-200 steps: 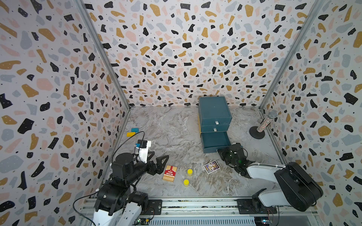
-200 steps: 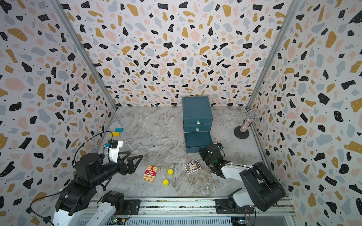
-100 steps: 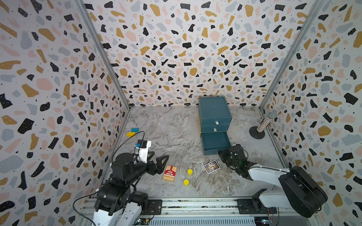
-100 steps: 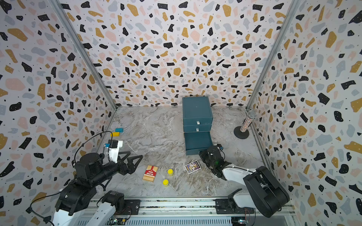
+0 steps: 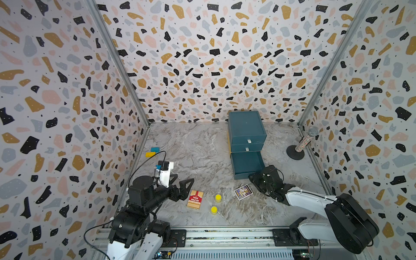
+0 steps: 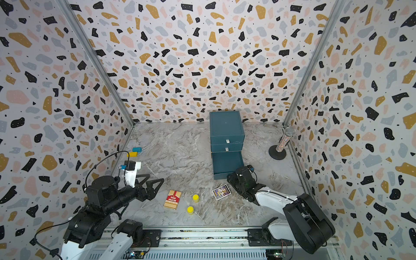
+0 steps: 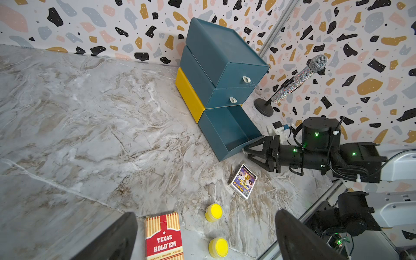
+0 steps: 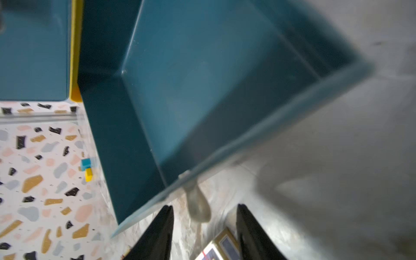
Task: Put the paint cans in the drawer according to color
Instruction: Open the drawer in the storage box, then pick up the paint can at the center of the board.
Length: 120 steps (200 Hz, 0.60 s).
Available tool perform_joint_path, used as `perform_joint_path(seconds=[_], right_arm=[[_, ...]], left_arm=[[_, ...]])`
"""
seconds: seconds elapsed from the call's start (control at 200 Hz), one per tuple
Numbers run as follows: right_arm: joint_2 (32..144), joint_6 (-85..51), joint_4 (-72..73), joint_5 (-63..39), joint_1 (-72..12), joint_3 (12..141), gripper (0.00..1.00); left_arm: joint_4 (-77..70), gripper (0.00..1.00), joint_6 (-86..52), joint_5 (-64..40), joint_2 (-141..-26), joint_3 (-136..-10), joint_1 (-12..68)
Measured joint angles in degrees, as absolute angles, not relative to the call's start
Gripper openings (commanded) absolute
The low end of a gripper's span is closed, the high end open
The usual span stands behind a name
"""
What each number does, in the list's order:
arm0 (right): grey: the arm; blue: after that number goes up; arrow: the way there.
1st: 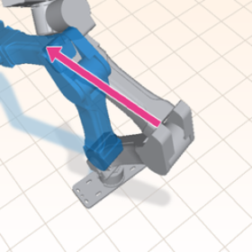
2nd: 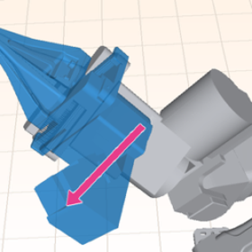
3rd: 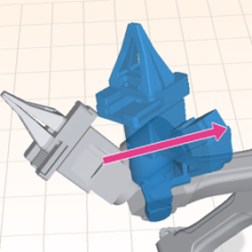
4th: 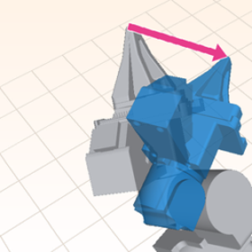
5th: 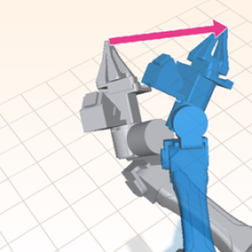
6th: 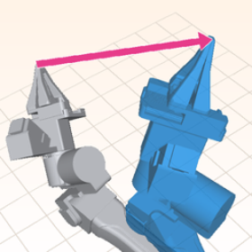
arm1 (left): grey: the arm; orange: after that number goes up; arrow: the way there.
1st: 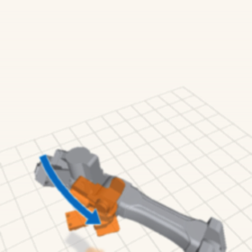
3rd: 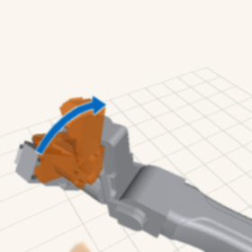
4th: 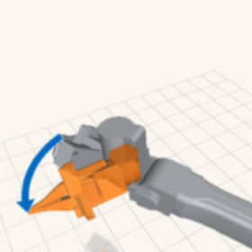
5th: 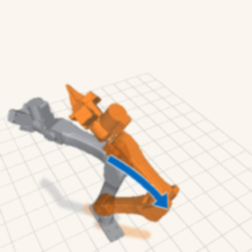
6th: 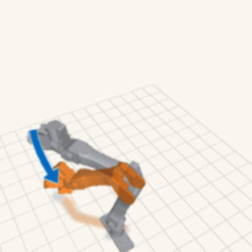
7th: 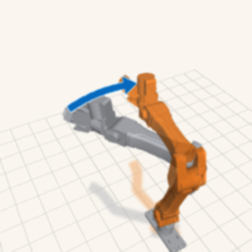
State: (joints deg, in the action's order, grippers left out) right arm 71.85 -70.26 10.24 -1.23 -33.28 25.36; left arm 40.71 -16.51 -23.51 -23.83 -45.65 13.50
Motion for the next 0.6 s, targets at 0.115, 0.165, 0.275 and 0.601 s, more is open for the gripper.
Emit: perform_joint_path(seconds=[0.115, 0.165, 0.275, 0.601], right_arm=[[65.0, -59.6, -1.9, 4.3, -39.5, 32.5, 0.50], [62.9, -54.3, -6.1, 7.3, -43.4, 36.1, 0.49], [64.1, -43.3, -13.3, 10.4, -52.8, 45.3, 0.51], [88.3, -30.6, -27.8, 10.0, -73.0, 61.6, 0.65]], left_arm=[[40.7, 0.98, -16.5, -23.5, -23.8, -45.6, 13.3], [40.7, 0.98, -16.5, -23.5, -23.9, -45.6, 13.2], [40.7, 0.98, -16.5, -23.5, -23.9, -45.6, 13.1], [41.5, 0.97, -16.5, -21.2, -23.9, -45.8, 12.4]])
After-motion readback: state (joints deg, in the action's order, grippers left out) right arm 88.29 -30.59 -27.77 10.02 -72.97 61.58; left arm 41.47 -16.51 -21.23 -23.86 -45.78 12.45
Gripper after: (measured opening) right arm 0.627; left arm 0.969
